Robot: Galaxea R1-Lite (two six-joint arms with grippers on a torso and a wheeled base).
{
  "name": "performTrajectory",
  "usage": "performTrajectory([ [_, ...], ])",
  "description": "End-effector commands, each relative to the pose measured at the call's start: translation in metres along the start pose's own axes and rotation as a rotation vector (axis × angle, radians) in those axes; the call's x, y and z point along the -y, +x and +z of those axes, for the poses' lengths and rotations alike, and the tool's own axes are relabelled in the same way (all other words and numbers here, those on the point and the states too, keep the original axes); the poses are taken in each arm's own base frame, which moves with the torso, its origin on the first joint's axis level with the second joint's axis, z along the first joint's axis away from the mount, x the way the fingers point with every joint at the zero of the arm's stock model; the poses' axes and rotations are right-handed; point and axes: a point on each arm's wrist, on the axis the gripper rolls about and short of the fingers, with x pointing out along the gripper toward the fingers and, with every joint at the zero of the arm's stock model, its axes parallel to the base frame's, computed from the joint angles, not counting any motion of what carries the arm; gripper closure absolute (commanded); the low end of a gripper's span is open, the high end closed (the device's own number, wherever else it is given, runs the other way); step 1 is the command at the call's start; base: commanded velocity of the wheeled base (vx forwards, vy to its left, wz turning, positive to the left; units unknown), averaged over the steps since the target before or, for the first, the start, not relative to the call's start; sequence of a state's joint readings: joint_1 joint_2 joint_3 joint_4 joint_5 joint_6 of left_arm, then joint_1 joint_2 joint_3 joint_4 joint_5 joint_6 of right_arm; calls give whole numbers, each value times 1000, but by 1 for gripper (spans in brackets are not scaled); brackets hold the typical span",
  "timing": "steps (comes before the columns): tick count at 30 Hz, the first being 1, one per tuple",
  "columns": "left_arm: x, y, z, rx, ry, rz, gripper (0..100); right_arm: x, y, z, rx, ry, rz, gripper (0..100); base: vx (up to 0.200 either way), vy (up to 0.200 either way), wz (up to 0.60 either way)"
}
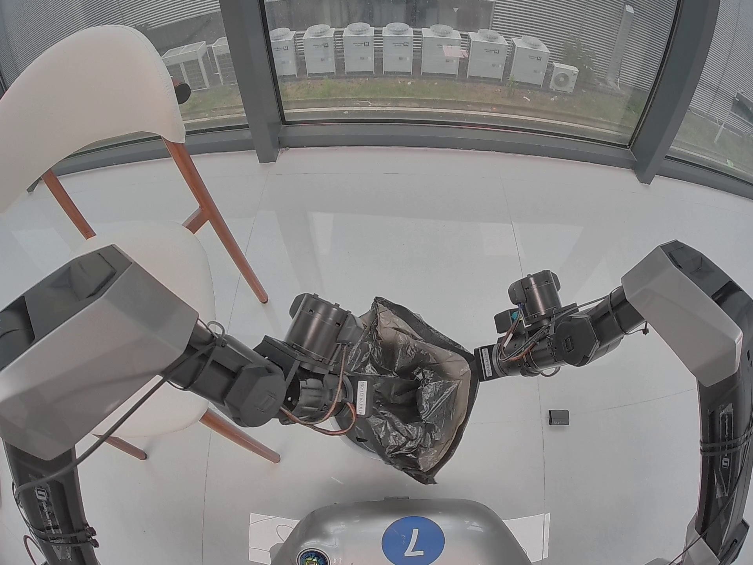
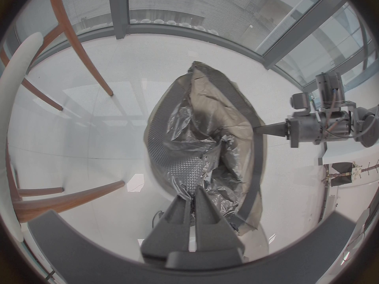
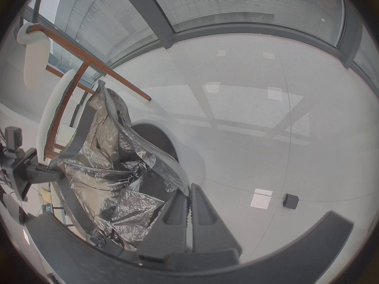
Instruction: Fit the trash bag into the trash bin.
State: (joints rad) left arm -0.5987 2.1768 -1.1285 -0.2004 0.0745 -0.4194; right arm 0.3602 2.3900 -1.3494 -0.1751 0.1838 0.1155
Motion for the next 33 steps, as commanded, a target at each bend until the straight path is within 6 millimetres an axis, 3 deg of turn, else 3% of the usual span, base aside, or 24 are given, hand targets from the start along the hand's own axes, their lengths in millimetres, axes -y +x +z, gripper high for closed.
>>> performTrajectory([
  [1, -10, 0, -4, -11, -7, 31, 100, -4, -2, -2, -5, -7, 6, 100, 0, 0, 0],
  [16, -45, -10, 14, 40, -63, 124, 100, 0, -5, -1, 1, 3, -1, 100, 0, 0, 0],
  [33, -57, -14, -21, -67, -54, 163, 100, 2, -3, -17, -55, -8, -8, 100, 0, 0, 0],
])
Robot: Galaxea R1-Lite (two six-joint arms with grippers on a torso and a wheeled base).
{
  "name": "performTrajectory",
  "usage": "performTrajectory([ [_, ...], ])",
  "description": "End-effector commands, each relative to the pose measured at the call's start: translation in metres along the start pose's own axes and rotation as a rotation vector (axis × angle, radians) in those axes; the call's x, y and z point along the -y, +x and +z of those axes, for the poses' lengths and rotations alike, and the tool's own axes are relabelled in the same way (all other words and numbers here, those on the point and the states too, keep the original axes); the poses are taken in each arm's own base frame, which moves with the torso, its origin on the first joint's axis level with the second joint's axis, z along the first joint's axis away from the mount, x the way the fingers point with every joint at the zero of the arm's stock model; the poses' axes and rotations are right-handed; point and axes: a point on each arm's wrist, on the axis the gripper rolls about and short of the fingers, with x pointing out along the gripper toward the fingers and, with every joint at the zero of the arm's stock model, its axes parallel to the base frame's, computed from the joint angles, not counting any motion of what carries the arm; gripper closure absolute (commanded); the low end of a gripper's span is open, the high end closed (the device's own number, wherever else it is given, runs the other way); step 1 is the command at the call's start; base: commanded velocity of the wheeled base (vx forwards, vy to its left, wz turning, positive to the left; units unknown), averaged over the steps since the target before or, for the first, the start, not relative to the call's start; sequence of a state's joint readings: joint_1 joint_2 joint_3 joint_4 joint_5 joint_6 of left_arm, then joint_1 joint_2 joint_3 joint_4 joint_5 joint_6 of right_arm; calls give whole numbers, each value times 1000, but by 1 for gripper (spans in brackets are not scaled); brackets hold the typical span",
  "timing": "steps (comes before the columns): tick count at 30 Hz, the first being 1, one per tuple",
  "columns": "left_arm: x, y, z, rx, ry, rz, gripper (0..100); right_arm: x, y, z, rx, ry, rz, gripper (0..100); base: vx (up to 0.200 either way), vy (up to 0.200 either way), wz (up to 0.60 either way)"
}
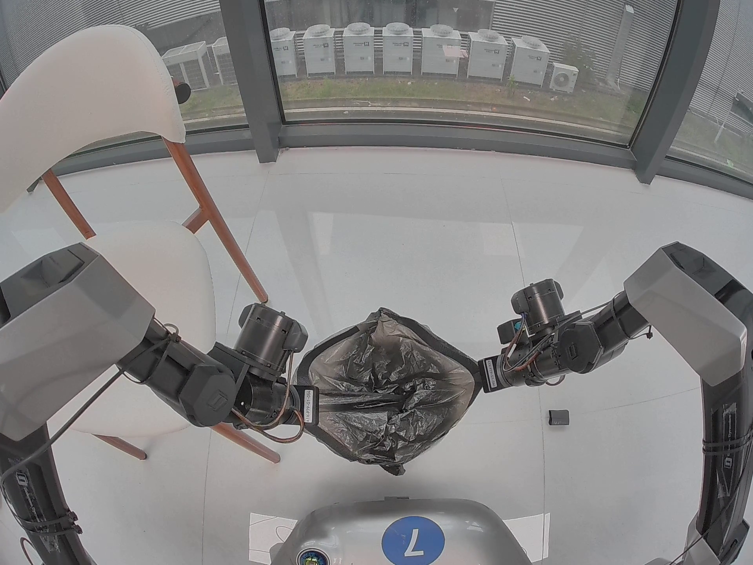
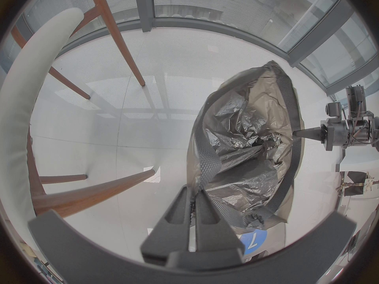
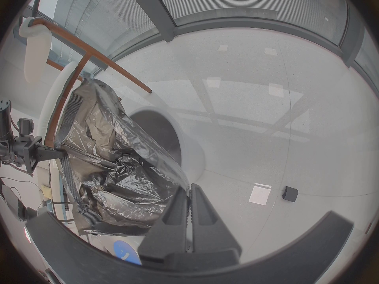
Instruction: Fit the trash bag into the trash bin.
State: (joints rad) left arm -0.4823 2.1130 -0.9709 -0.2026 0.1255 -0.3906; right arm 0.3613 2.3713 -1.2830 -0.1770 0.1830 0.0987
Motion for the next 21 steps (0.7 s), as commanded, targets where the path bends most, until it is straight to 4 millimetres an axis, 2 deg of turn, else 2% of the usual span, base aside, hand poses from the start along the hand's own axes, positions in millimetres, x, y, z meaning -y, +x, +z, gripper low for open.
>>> performTrajectory([
  [1, -3, 3, -8, -29, 1, 13, 100, 1, 0, -3, -10, 2, -3, 100, 0, 0, 0],
  [6, -3, 4, -5, -9, -3, 4, 100, 2, 1, -1, -2, 1, -3, 100, 0, 0, 0],
  [12, 1, 25, -4, 64, -8, -25, 100, 5, 3, 3, 11, 5, -4, 100, 0, 0, 0],
  [21, 1, 44, -13, 31, 34, -2, 100, 6, 10, 7, 23, 6, -4, 100, 0, 0, 0],
])
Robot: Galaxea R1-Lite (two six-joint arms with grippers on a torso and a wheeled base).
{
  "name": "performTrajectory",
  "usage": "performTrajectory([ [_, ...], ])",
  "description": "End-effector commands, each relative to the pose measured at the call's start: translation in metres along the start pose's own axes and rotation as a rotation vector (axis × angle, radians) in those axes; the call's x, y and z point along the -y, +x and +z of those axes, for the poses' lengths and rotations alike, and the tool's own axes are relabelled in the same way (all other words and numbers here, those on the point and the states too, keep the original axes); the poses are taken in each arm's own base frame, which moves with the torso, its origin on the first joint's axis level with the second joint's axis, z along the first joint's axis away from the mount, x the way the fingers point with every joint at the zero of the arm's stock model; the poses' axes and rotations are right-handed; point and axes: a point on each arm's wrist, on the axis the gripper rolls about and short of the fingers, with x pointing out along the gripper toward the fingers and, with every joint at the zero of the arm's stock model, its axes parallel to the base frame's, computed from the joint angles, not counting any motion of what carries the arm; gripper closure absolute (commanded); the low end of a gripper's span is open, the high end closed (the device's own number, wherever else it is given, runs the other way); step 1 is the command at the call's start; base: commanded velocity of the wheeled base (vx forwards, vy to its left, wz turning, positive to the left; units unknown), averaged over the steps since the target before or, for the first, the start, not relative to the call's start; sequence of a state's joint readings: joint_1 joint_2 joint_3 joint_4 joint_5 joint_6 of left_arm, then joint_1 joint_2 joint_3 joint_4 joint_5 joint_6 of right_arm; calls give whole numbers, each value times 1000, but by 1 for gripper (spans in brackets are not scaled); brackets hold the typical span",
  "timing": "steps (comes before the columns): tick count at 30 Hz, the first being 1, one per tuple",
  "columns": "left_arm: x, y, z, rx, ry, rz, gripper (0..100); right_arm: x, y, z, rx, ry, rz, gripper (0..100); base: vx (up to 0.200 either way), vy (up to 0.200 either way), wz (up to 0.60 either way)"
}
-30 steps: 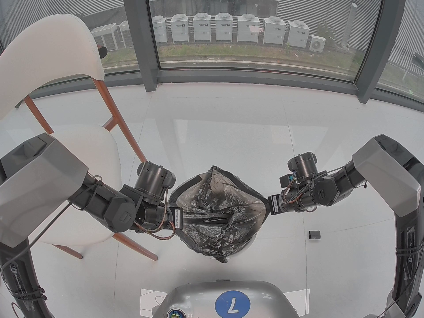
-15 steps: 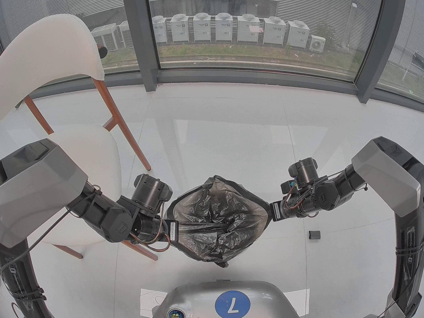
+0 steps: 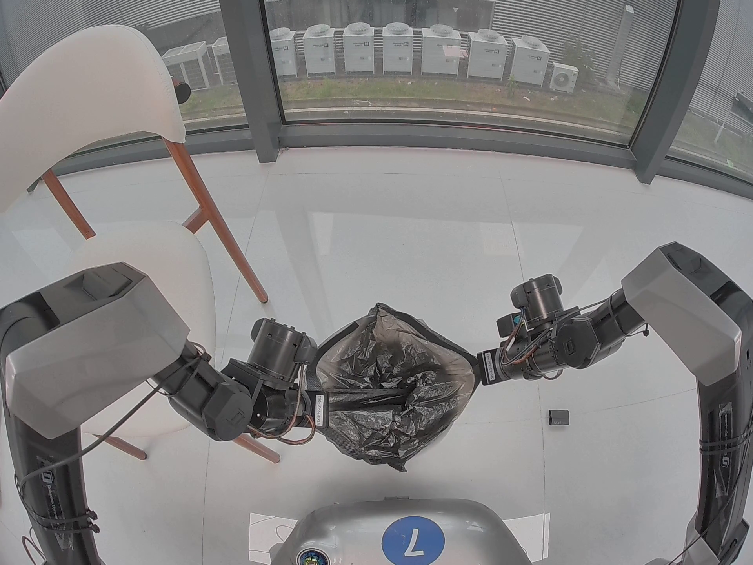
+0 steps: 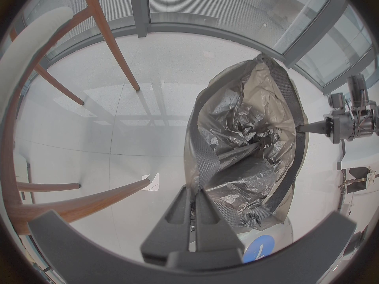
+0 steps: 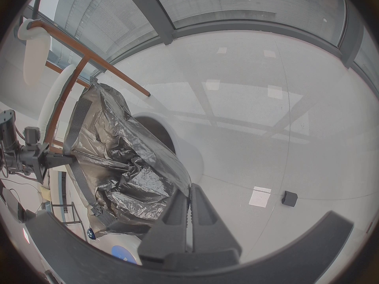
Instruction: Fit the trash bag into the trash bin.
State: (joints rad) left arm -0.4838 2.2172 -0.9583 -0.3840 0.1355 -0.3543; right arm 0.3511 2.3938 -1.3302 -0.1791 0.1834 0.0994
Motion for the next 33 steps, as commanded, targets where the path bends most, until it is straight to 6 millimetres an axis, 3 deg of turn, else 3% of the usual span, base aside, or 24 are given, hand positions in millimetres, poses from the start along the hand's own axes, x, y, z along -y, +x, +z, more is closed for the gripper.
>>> performTrajectory([
  [1, -2, 13, -9, -35, 4, 17, 100, 2, 7, -2, -9, 3, -1, 100, 0, 0, 0],
  [23, -5, 49, -11, -57, -2, 35, 100, 15, 29, -13, -45, 21, -13, 100, 0, 0, 0],
  [33, -15, 59, -14, -71, 9, 57, 100, 18, 36, -14, -48, 23, -16, 100, 0, 0, 0],
])
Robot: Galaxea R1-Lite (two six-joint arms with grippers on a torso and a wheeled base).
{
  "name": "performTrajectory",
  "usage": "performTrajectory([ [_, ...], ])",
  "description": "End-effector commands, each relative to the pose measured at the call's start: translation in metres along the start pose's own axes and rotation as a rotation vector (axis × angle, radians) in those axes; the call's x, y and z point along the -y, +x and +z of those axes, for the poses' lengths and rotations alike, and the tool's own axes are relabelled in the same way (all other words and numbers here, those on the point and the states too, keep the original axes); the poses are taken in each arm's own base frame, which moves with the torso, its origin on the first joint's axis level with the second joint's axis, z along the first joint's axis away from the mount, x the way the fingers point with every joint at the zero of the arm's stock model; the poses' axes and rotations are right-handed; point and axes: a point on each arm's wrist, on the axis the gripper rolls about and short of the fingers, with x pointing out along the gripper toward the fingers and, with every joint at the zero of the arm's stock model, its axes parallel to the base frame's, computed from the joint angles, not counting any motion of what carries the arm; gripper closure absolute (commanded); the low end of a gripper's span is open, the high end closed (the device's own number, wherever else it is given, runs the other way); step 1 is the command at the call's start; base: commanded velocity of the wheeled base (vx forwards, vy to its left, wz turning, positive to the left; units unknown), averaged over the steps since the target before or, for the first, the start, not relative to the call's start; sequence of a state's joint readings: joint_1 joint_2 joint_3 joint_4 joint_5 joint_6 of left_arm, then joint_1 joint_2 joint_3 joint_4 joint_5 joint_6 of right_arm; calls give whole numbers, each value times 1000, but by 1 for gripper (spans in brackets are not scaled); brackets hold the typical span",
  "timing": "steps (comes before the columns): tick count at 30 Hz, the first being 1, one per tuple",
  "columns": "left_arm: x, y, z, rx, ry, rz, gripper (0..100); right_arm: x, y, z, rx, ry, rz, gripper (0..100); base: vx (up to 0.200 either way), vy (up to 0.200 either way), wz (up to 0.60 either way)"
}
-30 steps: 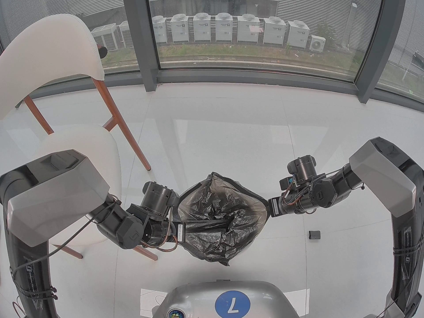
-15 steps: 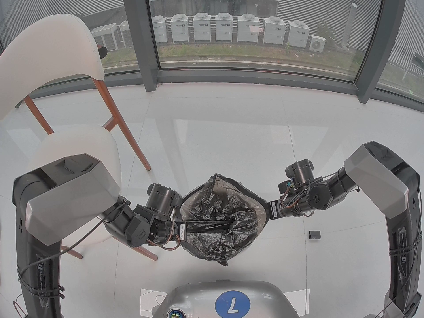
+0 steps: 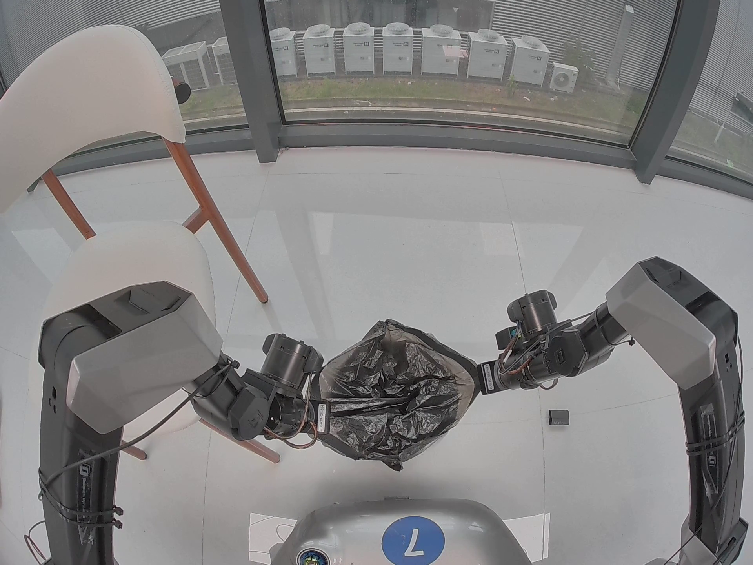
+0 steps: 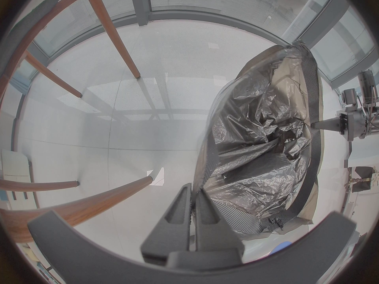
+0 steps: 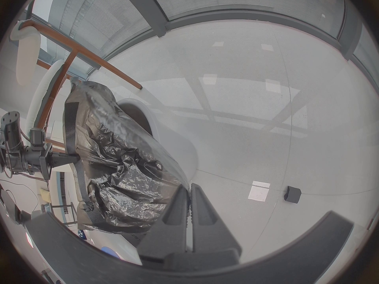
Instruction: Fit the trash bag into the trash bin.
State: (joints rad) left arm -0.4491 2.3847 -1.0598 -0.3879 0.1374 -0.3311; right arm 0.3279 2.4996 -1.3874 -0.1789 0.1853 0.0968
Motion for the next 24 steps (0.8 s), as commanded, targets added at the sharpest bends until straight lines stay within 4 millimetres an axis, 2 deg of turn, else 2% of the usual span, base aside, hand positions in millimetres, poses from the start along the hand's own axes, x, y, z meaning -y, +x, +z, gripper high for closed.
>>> performTrajectory([
  [1, -7, 11, -4, -20, 2, 19, 100, 0, 6, -1, -4, -1, 1, 100, 0, 0, 0],
  [9, -9, 17, -1, -12, -5, 22, 100, 1, 12, -1, -4, -2, 7, 100, 0, 0, 0],
  [24, 2, 23, 13, 37, -4, -3, 100, 6, 9, 0, -2, 9, -3, 100, 0, 0, 0],
])
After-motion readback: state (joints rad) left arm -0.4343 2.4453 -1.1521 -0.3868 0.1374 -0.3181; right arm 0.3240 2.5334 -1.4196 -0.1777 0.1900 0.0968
